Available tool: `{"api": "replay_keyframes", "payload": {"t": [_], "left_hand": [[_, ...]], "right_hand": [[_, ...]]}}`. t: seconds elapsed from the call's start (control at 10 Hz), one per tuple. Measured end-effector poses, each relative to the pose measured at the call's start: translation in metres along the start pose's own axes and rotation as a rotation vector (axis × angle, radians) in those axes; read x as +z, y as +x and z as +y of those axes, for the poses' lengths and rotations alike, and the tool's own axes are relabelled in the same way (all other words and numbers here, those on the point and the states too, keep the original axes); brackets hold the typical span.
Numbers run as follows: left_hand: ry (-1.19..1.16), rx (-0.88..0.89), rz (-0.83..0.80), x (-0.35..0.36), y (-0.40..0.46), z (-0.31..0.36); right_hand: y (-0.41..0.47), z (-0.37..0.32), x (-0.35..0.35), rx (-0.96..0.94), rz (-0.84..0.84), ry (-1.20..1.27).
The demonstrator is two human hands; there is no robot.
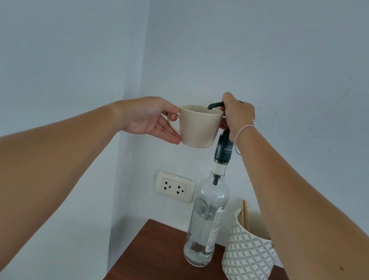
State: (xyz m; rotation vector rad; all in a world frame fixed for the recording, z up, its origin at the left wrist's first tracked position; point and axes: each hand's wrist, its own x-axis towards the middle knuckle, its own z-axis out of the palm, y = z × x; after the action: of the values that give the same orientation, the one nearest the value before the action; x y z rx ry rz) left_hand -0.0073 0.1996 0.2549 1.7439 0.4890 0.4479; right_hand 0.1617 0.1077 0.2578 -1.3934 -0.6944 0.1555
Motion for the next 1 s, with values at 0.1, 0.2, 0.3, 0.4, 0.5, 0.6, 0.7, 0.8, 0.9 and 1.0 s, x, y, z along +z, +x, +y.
{"api": "replay_keyframes", "payload": {"t": [0.1,0.2,0.3,0.4,0.5,0.6,0.7,0.8,0.9,1.0], "left_hand": [[0.004,-0.007,-0.001,0.0003,0.0009,-0.0015],[0.001,-0.007,-0.004,0.0003,0.0015,-0.0032],[0.002,-0.006,-0.003,0.0002,0.0017,-0.0034],[0.003,-0.006,-0.003,-0.0003,0.0012,-0.0031],[0.007,-0.011,-0.003,0.0006,0.0004,-0.0037],[0.01,-0.01,-0.003,0.0008,-0.0007,-0.004],[0.012,-0.014,-0.001,0.001,-0.0014,-0.0045],[0.014,-0.015,0.0,0.0017,-0.0021,-0.0052],[0.014,-0.017,0.003,0.0019,-0.0038,-0.0056],[0.018,-0.021,-0.002,0.0019,-0.0054,-0.0059]], "right_hand": [[0.0006,0.0026,-0.001,-0.008,0.002,-0.015],[0.0011,0.0039,-0.0009,-0.006,0.002,-0.027],[0.0012,0.0041,-0.0003,-0.006,0.003,-0.03],[0.0004,0.0047,0.0002,-0.005,0.008,-0.039],[-0.0003,0.0051,-0.0002,-0.012,0.011,-0.047],[-0.0008,0.0053,-0.0004,-0.015,0.021,-0.049],[-0.001,0.0056,-0.0003,-0.015,0.028,-0.058],[-0.0025,0.0048,-0.0009,-0.008,0.013,-0.073],[-0.0038,0.0045,-0.0017,-0.005,-0.014,-0.085],[-0.0053,0.0043,-0.003,0.0,-0.032,-0.088]]}}
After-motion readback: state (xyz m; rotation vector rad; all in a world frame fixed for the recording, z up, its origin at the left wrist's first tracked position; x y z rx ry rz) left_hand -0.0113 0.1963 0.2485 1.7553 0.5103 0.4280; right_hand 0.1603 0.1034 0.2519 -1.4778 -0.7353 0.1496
